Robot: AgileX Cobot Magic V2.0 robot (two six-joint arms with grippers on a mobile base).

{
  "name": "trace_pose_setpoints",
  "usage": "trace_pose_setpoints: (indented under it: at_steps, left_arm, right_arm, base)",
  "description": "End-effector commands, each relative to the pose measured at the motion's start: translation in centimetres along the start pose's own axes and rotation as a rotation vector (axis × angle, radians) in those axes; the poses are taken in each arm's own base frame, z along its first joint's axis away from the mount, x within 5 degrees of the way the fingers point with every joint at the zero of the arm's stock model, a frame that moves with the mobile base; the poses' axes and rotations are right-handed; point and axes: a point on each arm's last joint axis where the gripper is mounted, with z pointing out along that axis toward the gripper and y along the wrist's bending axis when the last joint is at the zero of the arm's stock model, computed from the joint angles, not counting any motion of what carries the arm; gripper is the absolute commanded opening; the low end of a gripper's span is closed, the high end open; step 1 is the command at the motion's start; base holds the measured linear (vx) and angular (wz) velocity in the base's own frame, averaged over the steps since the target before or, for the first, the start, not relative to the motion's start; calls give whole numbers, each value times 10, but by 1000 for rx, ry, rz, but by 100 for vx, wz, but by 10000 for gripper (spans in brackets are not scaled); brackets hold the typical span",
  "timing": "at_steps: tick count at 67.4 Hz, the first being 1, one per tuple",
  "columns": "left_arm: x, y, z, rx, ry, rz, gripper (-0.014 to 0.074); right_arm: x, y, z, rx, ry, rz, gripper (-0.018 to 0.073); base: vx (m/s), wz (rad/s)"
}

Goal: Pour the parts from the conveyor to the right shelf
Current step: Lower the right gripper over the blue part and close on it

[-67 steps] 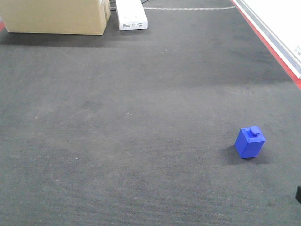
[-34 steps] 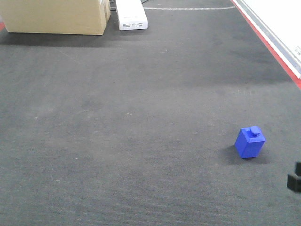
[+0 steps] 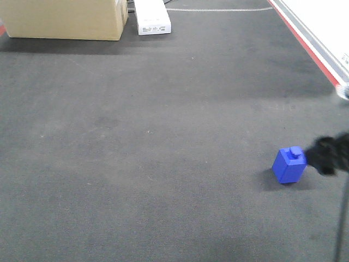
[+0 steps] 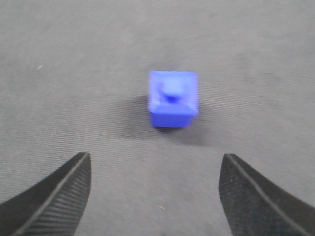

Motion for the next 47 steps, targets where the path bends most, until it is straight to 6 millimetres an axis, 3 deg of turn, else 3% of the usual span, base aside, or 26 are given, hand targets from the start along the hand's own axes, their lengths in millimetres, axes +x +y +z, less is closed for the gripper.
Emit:
trace_pose_setpoints:
  at_steps: [1,25,47]
  left_arm:
    - [-16,0,-2,5,-103,-14,-6]
    - [-16,0,-2,5,-103,-14,-6]
    - [-16,0,-2,5,-103,-14,-6]
  right_arm:
    - [-29,0,2,-6,-24,-15,529]
    - [-73,-8,66,-19,244,8,529]
    - [-91,-22,88,-3,307,23,529]
  base:
    - [0,0]
    - [0,0]
    - [0,0]
